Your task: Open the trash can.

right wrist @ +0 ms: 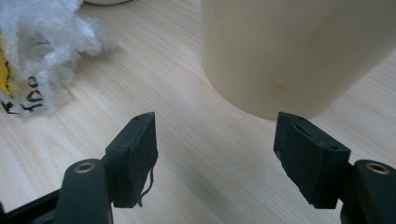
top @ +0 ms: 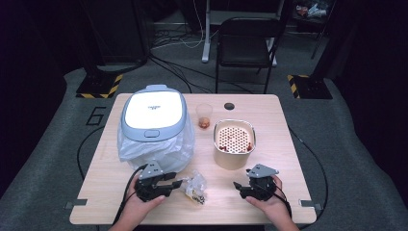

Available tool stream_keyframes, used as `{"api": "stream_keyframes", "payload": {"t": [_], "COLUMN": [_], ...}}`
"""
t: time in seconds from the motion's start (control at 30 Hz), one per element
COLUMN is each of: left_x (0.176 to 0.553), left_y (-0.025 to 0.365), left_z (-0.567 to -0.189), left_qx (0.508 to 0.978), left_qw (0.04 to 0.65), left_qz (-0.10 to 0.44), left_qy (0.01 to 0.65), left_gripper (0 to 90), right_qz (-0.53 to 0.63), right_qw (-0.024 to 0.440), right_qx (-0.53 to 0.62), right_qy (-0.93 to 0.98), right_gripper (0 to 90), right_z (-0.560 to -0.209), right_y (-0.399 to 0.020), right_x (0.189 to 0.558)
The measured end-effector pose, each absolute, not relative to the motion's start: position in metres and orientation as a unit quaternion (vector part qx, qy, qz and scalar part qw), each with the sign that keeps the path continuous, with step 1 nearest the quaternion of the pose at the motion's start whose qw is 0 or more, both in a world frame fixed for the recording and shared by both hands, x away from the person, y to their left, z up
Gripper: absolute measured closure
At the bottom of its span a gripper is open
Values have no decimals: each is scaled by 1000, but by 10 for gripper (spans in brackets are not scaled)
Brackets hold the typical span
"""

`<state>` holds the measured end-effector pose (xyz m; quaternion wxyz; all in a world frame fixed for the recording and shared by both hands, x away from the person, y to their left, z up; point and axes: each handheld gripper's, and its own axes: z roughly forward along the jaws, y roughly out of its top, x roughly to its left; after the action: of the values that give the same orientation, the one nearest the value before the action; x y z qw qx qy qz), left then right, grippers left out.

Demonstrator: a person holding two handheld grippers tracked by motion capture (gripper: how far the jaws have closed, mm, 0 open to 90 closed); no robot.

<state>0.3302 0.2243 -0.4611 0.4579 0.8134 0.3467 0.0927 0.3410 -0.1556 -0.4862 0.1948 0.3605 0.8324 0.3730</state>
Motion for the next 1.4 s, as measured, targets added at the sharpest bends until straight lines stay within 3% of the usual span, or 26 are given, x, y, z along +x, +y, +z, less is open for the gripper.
{"api": "stream_keyframes", "payload": {"t": [0.03,0.33,0.4,0.77,0.9,1.03,1.17,1.4], "left_x": [332,342,345,355,357,356,356,357], "left_y": [233,244,244,247,247,245,248,247], "left_z": [-466,-485,-490,-502,-504,-504,-507,-512], "left_qx": [814,796,798,791,788,808,787,794], "left_qw": [452,440,428,409,415,396,416,410], "left_qz": [96,132,137,137,132,166,141,142], "left_qy": [354,393,401,433,435,404,433,425], "left_gripper": [671,810,900,900,900,900,900,900], "right_qz": [375,388,392,408,426,431,438,419], "right_qw": [196,176,170,148,130,116,118,122], "right_qx": [353,322,312,286,279,257,236,227], "right_qy": [835,845,848,854,851,857,859,870], "right_gripper": [291,284,284,258,211,162,127,50], "right_z": [-485,-479,-477,-474,-473,-472,-472,-482], "right_y": [-153,-136,-129,-108,-95,-78,-61,-33], "right_x": [339,336,336,335,336,335,334,339]}}
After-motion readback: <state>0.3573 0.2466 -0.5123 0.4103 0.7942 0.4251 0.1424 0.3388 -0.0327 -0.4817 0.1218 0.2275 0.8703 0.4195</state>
